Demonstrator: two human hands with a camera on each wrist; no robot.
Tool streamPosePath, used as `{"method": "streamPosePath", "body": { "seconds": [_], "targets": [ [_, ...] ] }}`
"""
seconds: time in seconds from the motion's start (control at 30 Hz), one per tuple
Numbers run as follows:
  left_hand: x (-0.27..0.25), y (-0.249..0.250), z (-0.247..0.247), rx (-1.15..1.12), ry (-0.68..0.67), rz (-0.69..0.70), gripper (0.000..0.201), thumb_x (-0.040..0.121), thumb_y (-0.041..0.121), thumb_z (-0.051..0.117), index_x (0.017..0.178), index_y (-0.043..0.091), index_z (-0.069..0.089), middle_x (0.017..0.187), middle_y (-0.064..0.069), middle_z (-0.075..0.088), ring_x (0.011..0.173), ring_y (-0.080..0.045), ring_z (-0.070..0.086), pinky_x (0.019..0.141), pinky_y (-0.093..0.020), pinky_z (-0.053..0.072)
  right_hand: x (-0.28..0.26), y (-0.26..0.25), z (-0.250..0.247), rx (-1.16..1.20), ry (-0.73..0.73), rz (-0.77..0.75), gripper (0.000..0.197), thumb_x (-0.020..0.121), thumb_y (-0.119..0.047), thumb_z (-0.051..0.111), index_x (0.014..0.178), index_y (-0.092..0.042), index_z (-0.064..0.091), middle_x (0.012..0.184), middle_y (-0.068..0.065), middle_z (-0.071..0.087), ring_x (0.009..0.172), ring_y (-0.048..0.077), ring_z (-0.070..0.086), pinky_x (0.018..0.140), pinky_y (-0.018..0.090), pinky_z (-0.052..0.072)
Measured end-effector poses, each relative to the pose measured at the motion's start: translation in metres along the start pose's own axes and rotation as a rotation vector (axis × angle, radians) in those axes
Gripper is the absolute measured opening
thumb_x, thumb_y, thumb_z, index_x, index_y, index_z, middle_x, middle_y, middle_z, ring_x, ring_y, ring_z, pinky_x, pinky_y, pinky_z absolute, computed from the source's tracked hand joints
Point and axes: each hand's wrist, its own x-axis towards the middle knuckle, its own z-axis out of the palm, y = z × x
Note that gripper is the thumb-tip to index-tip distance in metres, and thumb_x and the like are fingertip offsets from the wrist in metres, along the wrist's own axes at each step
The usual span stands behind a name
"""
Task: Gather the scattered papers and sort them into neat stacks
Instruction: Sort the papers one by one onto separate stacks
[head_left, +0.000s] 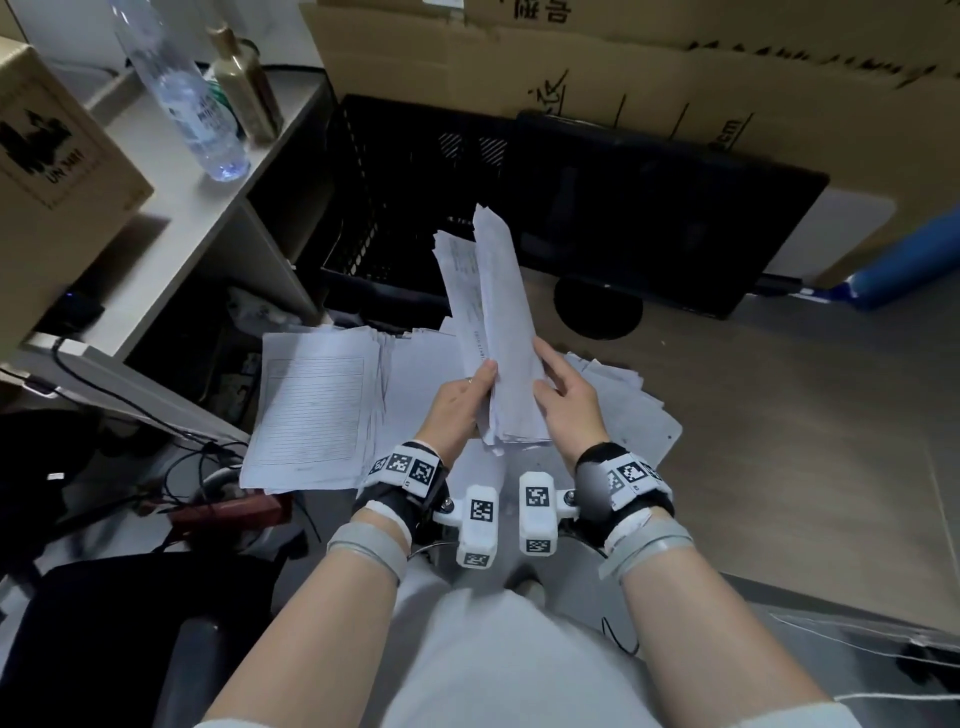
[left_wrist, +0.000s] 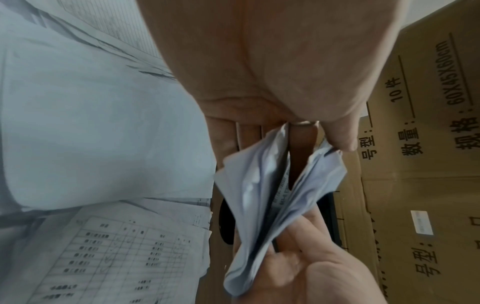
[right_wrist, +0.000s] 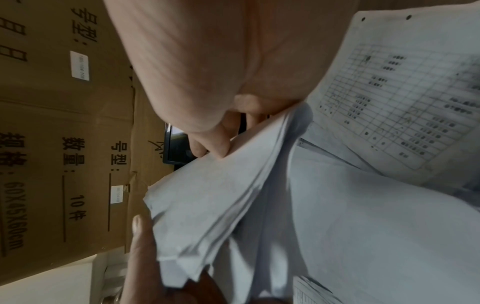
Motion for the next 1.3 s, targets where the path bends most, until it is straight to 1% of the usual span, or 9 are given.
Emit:
{"method": "streamPosePath", "body": {
  "seconds": [0.17,0.47,0.57,0.7,0.9,1.0,1.1,1.2,1.3],
  "targets": [
    [-0.004,-0.001,0.014,-0.031,-0.029,0.038,0.061,0.102,0.048,0.049,0.103,-0.010,0.067,0.102,-0.038,0.067,0.080,-0.033,0.066,0.064,-0.034,0.056,-0.003,-0.008,-0.018,0.032,-0.029,-0.028,0.052,0.100,0.003,0.044,0.142,-0.026,0.051,0.141,-0.007,0.054,0.130,0.007,0.051,0.106,0.027,0.046],
    [0.003,0.006,0.027,-0.023,0.014,0.099,0.070,0.100,0.058,0.046,0.107,-0.007,0.070,0.097,-0.025,0.074,0.082,-0.029,0.065,0.072,-0.037,0.051,0.006,-0.018,-0.030,0.128,-0.060,-0.053,0.056,0.096,0.006,0.045,0.138,-0.029,0.056,0.139,-0.012,0.057,0.130,0.007,0.052,0.110,0.039,0.043],
    [0.004,0.008,0.030,-0.028,0.006,0.107,0.054,0.103,0.045,0.051,0.104,-0.005,0.072,0.088,-0.011,0.074,0.077,-0.023,0.067,0.065,-0.027,0.051,0.007,-0.020,-0.034,0.115,-0.066,-0.061,0.056,0.096,0.007,0.044,0.137,-0.029,0.057,0.141,-0.010,0.055,0.132,0.008,0.050,0.112,0.041,0.041],
    [0.011,0.003,0.030,-0.019,-0.010,0.137,0.038,0.102,0.029,0.059,0.105,-0.009,0.069,0.096,-0.014,0.072,0.085,-0.024,0.067,0.075,-0.035,0.052,0.003,-0.024,-0.035,0.129,-0.069,-0.051,0.058,0.096,0.007,0.043,0.129,-0.038,0.060,0.137,-0.011,0.059,0.128,0.010,0.054,0.110,0.041,0.044],
    [0.012,0.005,0.030,0.039,0.022,0.155,0.020,0.084,0.019,0.082,0.099,0.011,0.072,0.093,-0.001,0.077,0.081,-0.011,0.073,0.068,-0.023,0.055,0.000,-0.034,-0.023,0.030,-0.134,0.000,0.044,0.095,-0.007,0.057,0.129,-0.034,0.062,0.140,-0.001,0.056,0.126,0.022,0.057,0.101,0.048,0.050],
    [0.018,0.000,0.022,0.087,0.088,0.154,0.019,0.082,0.023,0.084,0.091,0.012,0.072,0.080,0.004,0.076,0.067,-0.009,0.071,0.056,-0.020,0.052,-0.002,-0.040,-0.015,-0.018,-0.205,-0.010,0.035,0.098,-0.003,0.052,0.120,-0.027,0.065,0.132,0.006,0.061,0.120,0.021,0.060,0.098,0.032,0.053],
    [0.029,-0.005,0.007,0.158,0.164,0.162,0.028,0.081,0.034,0.083,0.088,0.008,0.075,0.074,0.001,0.075,0.067,-0.019,0.070,0.054,-0.030,0.055,0.000,-0.044,-0.011,-0.049,-0.158,0.033,0.021,0.103,-0.027,0.050,0.109,-0.022,0.069,0.115,-0.001,0.069,0.097,-0.009,0.063,0.082,0.006,0.047],
    [0.035,-0.006,-0.008,0.261,0.225,0.162,0.041,0.071,0.051,0.078,0.074,0.011,0.071,0.072,-0.002,0.073,0.069,-0.020,0.068,0.065,-0.038,0.057,0.008,-0.041,-0.002,-0.175,-0.181,0.027,0.046,0.088,-0.060,0.061,0.095,-0.018,0.078,0.104,0.006,0.074,0.099,0.010,0.068,0.091,0.029,0.055],
    [0.040,-0.002,-0.021,0.391,0.244,0.170,0.051,0.069,0.059,0.075,0.069,0.009,0.066,0.067,-0.005,0.069,0.062,-0.016,0.055,0.059,-0.036,0.048,0.012,-0.039,0.005,-0.195,-0.207,0.009,0.032,0.083,-0.040,0.076,0.108,-0.021,0.077,0.102,-0.011,0.074,0.102,0.005,0.068,0.099,0.037,0.053]
  ]
}}
